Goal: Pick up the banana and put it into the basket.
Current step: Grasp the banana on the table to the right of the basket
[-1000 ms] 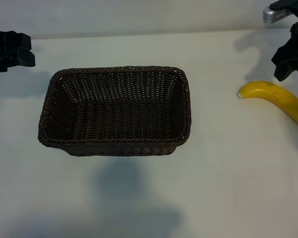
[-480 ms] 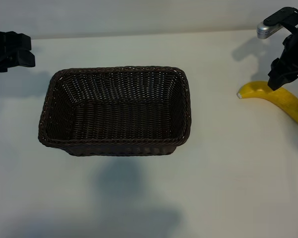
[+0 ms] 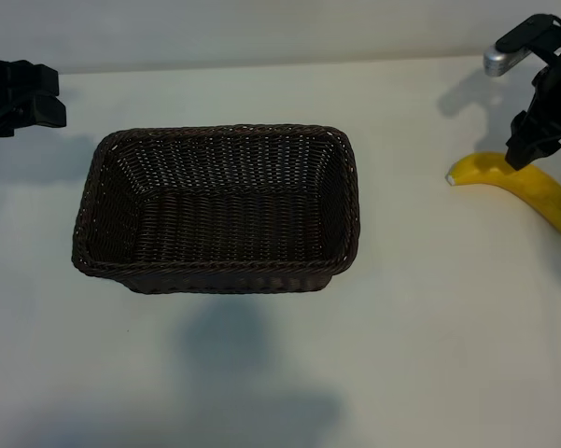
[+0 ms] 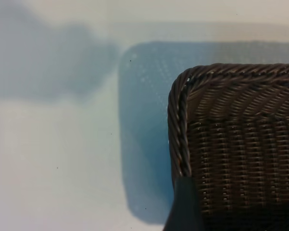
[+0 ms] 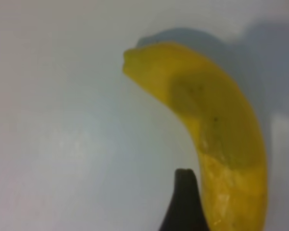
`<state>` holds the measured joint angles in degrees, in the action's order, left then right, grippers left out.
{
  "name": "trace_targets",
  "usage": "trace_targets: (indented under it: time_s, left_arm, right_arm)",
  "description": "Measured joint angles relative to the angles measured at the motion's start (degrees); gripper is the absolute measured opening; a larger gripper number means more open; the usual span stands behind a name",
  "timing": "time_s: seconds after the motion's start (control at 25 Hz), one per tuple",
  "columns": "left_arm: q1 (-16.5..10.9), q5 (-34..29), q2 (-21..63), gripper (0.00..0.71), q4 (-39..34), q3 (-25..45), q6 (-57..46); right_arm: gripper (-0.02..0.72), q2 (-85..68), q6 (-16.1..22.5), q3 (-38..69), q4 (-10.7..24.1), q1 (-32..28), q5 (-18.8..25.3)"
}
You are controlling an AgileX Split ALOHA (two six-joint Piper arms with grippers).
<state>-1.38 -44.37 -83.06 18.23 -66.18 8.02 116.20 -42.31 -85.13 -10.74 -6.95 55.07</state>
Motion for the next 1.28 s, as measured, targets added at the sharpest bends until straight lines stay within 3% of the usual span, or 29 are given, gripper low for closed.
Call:
trace_targets:
  time_s: [0.2, 0.64, 1.04, 1.28]
  left_arm:
    - [0.0, 0.0, 0.0, 0.592, 0.0, 0.0, 0.1]
    - [0.0, 0.0, 0.0, 0.592, 0.0, 0.0, 0.4]
    - [0.0, 0.0, 0.0, 0.592, 0.0, 0.0, 0.4]
    - [0.0, 0.0, 0.0, 0.592, 0.0, 0.0, 0.4]
  right_arm:
    - [0.531, 2.9, -0.2, 0.1, 0.2, 0.0, 0.4]
    - [0.531, 3.8, -0.5, 0.1, 1.2, -0.1, -3.2]
    - [0.526, 8.3, -0.4, 0.1, -0.9, -0.7, -2.5]
    - [0.409, 8.4, 1.0, 0.1, -0.8, -0.7, -3.5]
